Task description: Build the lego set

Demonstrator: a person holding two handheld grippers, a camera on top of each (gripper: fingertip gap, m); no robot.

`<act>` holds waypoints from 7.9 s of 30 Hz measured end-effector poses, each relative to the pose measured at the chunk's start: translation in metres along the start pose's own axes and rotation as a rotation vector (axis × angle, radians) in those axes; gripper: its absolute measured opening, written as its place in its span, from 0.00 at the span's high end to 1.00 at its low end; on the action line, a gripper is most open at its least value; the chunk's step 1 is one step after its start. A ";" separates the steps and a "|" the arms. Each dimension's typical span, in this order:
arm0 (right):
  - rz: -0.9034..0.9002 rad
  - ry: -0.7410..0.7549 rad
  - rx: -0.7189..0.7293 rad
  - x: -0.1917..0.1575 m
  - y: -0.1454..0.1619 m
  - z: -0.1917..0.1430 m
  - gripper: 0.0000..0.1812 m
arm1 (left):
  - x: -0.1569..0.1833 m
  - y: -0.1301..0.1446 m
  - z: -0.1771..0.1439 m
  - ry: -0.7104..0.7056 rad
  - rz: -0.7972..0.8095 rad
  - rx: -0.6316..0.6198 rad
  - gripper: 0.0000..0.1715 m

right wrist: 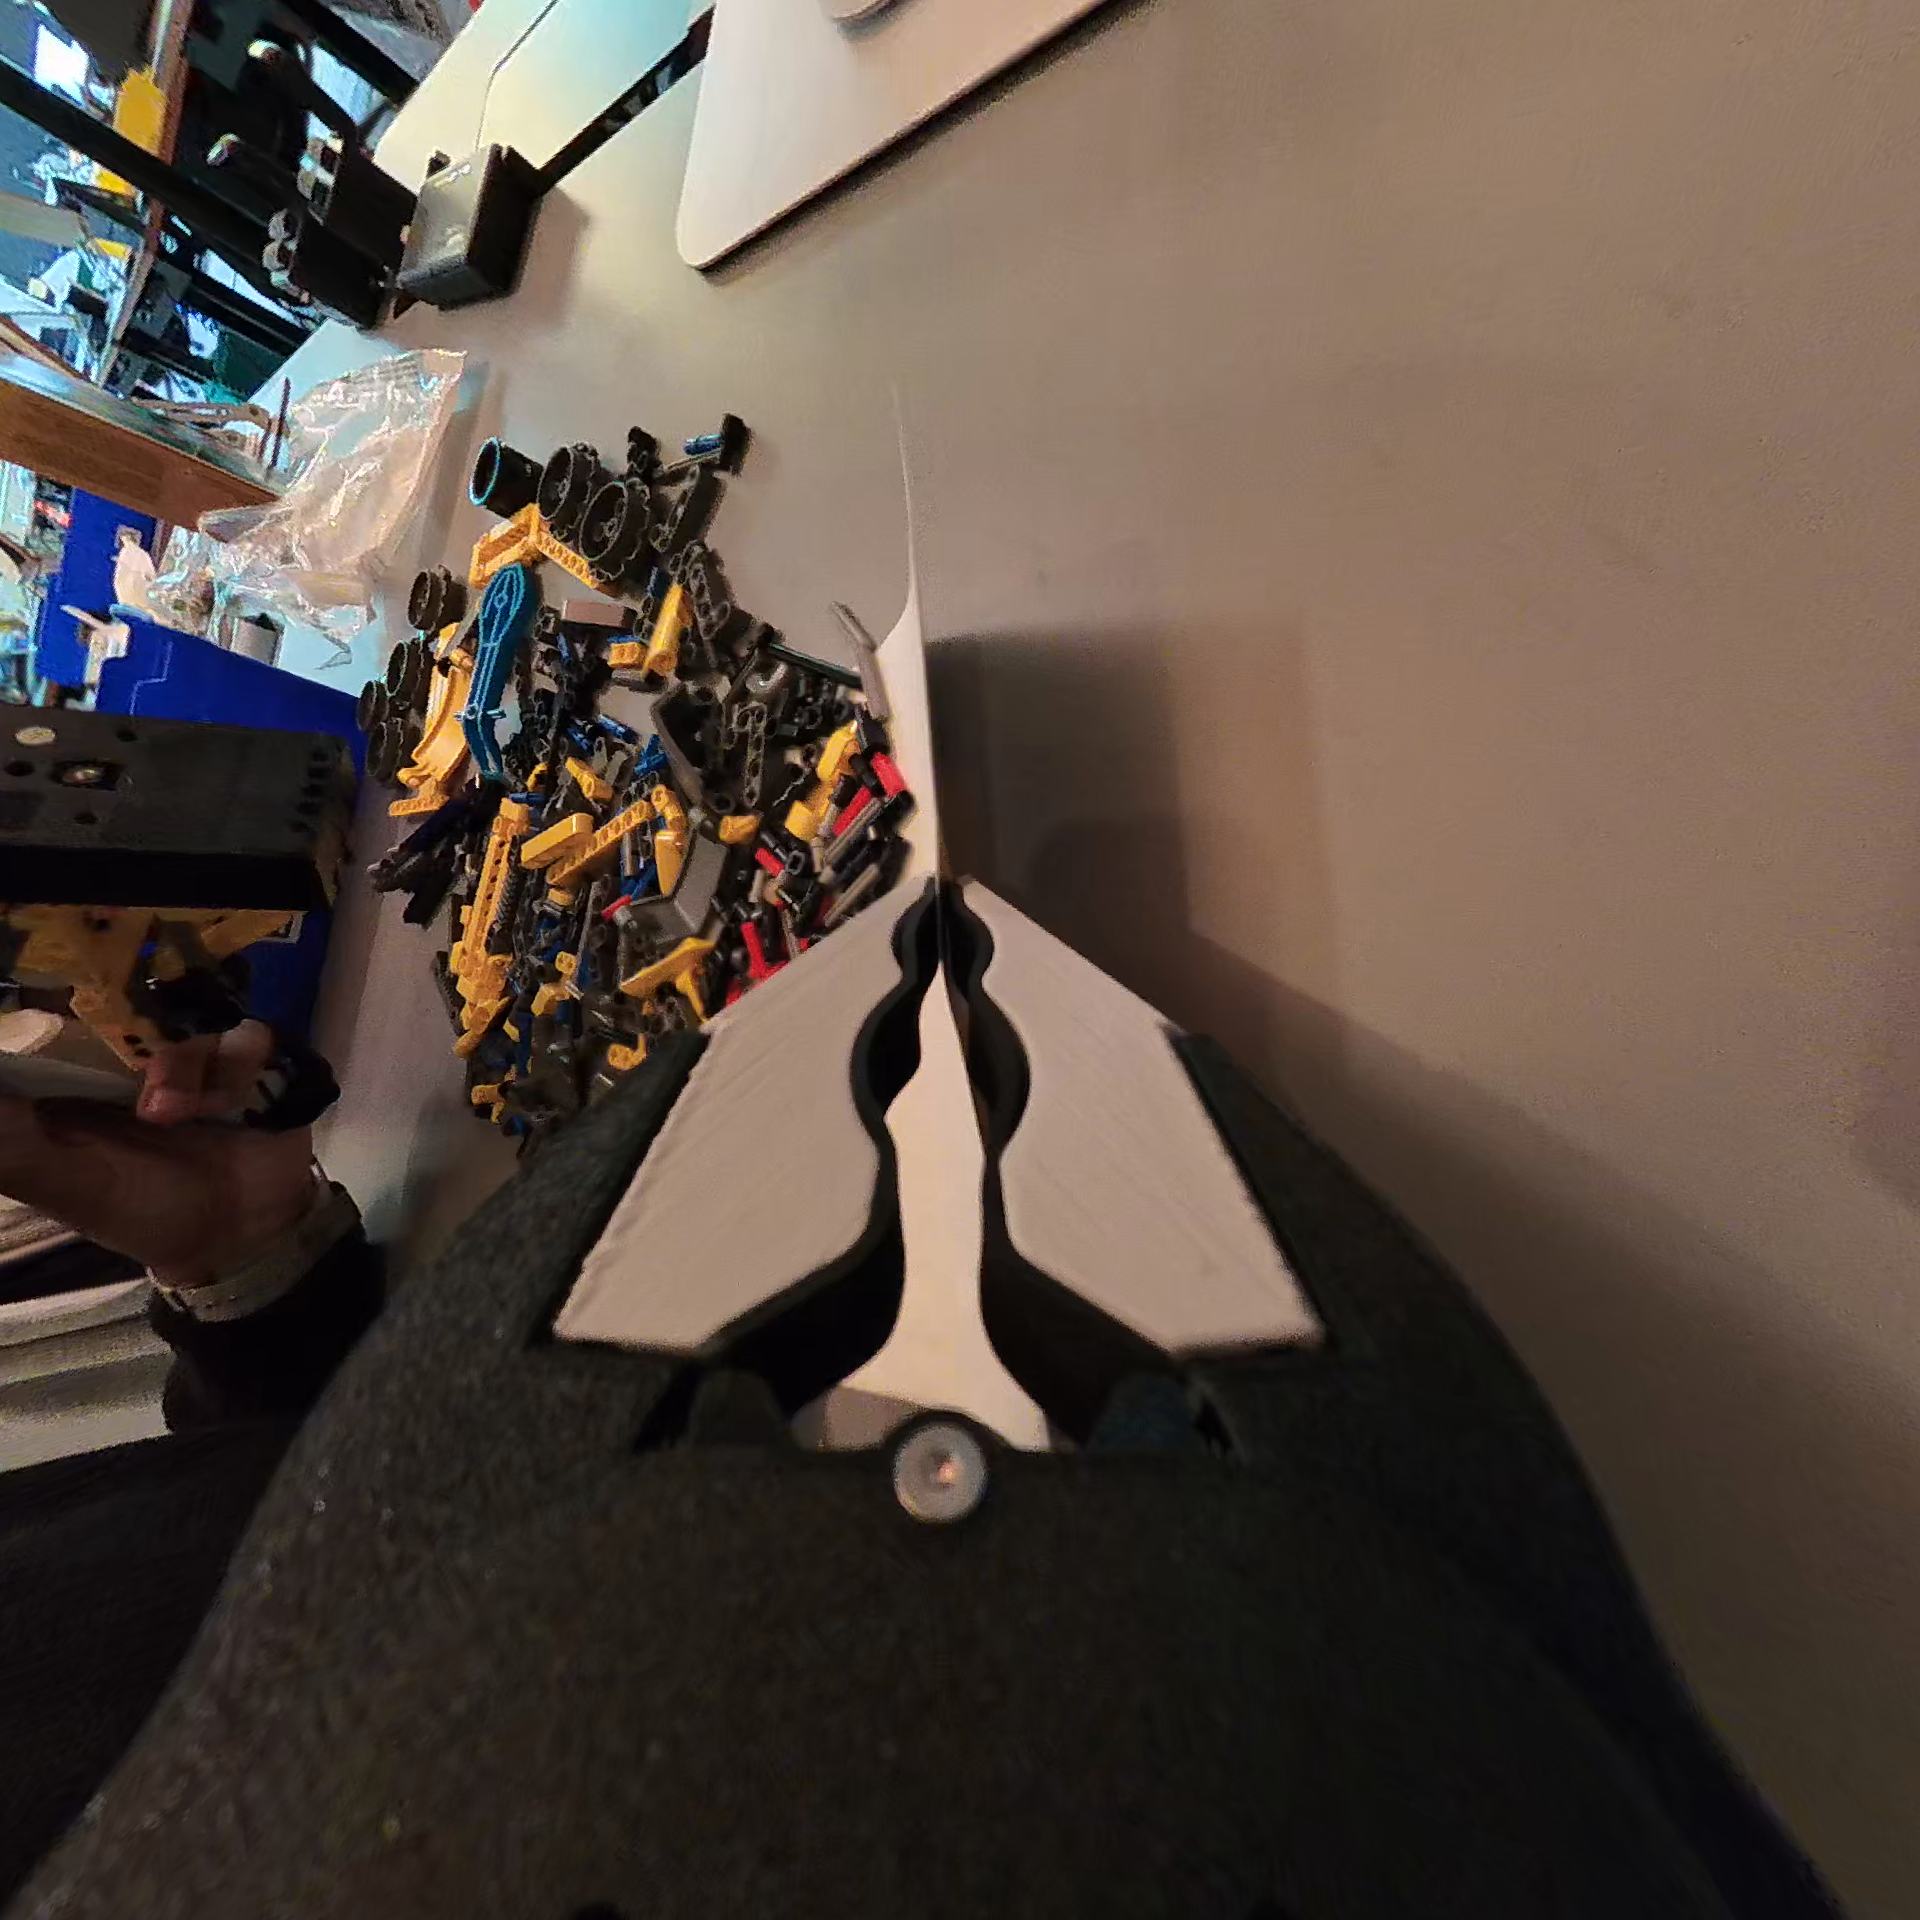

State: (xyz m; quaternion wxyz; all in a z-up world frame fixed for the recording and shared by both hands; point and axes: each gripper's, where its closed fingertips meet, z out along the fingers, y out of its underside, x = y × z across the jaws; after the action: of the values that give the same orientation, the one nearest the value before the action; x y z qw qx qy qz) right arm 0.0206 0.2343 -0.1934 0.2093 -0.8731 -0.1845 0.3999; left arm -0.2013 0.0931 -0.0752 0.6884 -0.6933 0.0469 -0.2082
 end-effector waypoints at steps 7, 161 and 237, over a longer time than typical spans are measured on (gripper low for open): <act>-0.066 -0.023 -0.047 -0.023 -0.005 0.018 1.00 | 0.000 0.000 0.000 0.001 -0.002 0.001 0.53; -0.558 0.343 0.293 0.047 0.026 -0.237 1.00 | 0.170 0.072 0.288 0.427 0.276 -0.484 0.53; -0.421 0.388 0.359 0.061 0.061 -0.277 1.00 | 0.147 0.145 0.314 0.659 0.399 -0.779 0.51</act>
State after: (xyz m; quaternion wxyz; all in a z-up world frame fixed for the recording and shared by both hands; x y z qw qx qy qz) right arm 0.2818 0.1519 -0.0984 0.4688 -0.8249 -0.2443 0.2004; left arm 0.0758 0.3279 -0.1724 0.3558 -0.7724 0.4644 -0.2471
